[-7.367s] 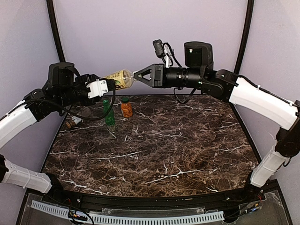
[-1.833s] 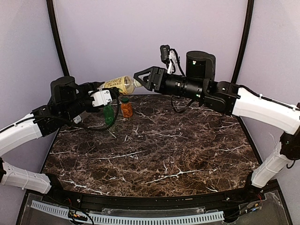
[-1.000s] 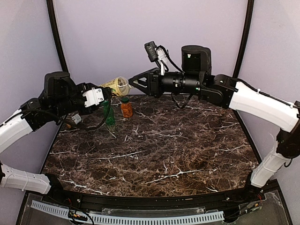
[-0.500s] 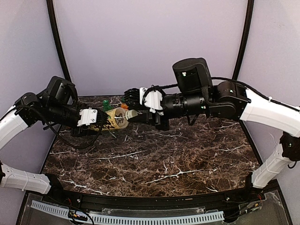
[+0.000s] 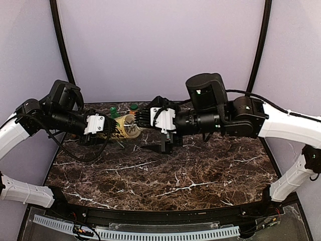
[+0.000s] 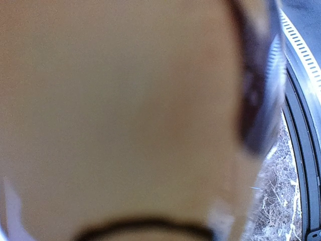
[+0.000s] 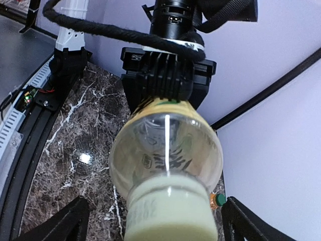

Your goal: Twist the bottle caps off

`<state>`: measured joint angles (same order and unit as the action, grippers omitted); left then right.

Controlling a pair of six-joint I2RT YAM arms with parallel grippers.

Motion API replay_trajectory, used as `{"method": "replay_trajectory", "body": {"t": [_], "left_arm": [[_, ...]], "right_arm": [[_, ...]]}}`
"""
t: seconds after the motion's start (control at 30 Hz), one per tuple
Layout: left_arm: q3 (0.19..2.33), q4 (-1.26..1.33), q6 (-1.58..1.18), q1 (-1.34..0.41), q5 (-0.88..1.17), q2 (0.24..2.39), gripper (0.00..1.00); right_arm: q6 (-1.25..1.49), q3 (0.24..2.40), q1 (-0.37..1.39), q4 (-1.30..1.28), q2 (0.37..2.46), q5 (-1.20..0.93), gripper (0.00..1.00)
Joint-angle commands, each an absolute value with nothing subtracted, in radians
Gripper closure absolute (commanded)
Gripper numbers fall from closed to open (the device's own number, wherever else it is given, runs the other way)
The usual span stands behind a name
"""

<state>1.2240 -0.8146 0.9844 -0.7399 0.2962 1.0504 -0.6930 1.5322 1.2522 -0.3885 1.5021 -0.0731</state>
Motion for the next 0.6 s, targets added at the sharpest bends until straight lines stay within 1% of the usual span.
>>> {"method": "replay_trajectory", "body": {"t": [0.0, 0.13, 0.2, 0.23, 0.27, 0.3, 0.4, 0.47, 0.57], "left_arm": [[1.211, -0.778, 0.992, -0.742, 0.298, 1.025, 0.85], [1.199, -0.72, 0.975, -0.742, 0.258, 1.026, 0.85], [1.183, -0.648, 0.954, -0.742, 0.201, 1.021, 0.85], [1.175, -0.583, 0.947, -0.742, 0.14, 1.018, 0.85], [1.156, -0.547, 0.938, -0.742, 0.105, 1.012, 0.85], [1.133, -0.465, 0.937, -0.742, 0.023, 1.011, 0.84], [1.085, -0.309, 0.975, -0.742, -0.134, 1.003, 0.84], [1.052, -0.196, 1.015, -0.742, -0.22, 1.002, 0.84], [1.001, -0.055, 1.098, -0.744, -0.31, 1.002, 0.85]], "right_arm": [[-0.567, 1.407, 1.258, -0.152, 1.344, -0.045, 0.01], [-0.459, 1.335, 1.248, -0.106, 1.266, -0.028, 0.01], [-0.386, 1.296, 1.241, -0.108, 1.231, -0.009, 0.01], [-0.333, 1.278, 1.231, -0.111, 1.214, -0.012, 0.01], [-0.269, 1.267, 1.206, -0.113, 1.2, -0.033, 0.01], [-0.192, 1.264, 1.181, -0.111, 1.191, -0.048, 0.01], [0.13, 1.304, 1.097, -0.089, 1.216, -0.051, 0.02], [0.305, 1.354, 1.074, -0.096, 1.262, -0.012, 0.05], [0.503, 1.426, 1.054, -0.108, 1.344, 0.017, 0.13]]}}
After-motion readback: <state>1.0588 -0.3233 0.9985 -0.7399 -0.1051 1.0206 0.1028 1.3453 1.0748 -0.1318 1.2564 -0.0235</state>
